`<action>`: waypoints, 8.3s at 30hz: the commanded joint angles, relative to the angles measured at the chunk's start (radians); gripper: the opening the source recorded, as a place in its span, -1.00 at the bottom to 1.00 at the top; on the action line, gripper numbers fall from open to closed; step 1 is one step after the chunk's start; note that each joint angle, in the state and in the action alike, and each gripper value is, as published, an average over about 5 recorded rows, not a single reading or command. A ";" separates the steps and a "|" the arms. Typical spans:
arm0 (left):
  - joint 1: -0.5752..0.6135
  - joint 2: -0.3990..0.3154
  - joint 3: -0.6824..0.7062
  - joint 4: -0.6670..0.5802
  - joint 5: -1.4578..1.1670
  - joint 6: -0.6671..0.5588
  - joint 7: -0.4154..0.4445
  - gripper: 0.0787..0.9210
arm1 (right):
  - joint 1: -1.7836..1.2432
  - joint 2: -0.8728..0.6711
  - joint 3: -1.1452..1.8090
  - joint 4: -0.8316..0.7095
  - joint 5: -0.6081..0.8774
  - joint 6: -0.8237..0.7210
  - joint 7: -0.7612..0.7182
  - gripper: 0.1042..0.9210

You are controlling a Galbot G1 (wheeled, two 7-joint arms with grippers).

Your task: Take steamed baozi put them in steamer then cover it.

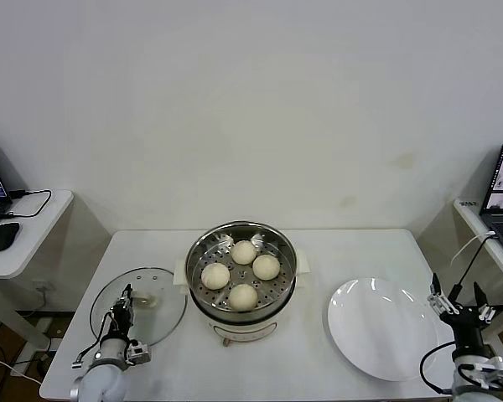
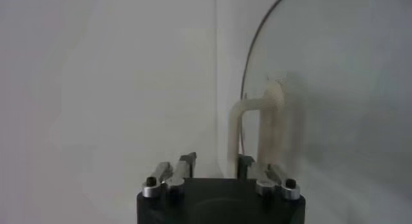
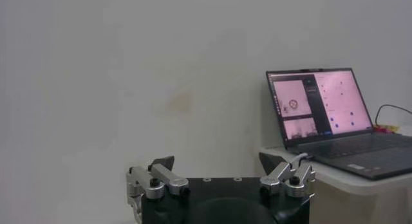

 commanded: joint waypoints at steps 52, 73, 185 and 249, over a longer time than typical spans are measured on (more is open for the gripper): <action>0.067 -0.098 0.134 -0.802 0.241 0.420 0.425 -0.88 | 0.042 0.037 0.029 0.027 -0.021 -0.039 -0.012 0.76; -0.066 -0.220 0.431 -0.628 0.342 0.432 0.461 -0.88 | 0.025 0.125 0.065 0.038 -0.157 -0.023 -0.014 0.76; -0.065 -0.309 0.573 -0.514 0.436 0.420 0.387 0.32 | 0.047 0.166 0.099 -0.001 -0.175 -0.018 -0.014 0.76; 0.591 -0.154 -0.155 -0.688 -1.189 -0.007 0.260 0.77 | -0.171 -0.031 -0.243 0.098 -0.146 -0.221 -0.021 0.76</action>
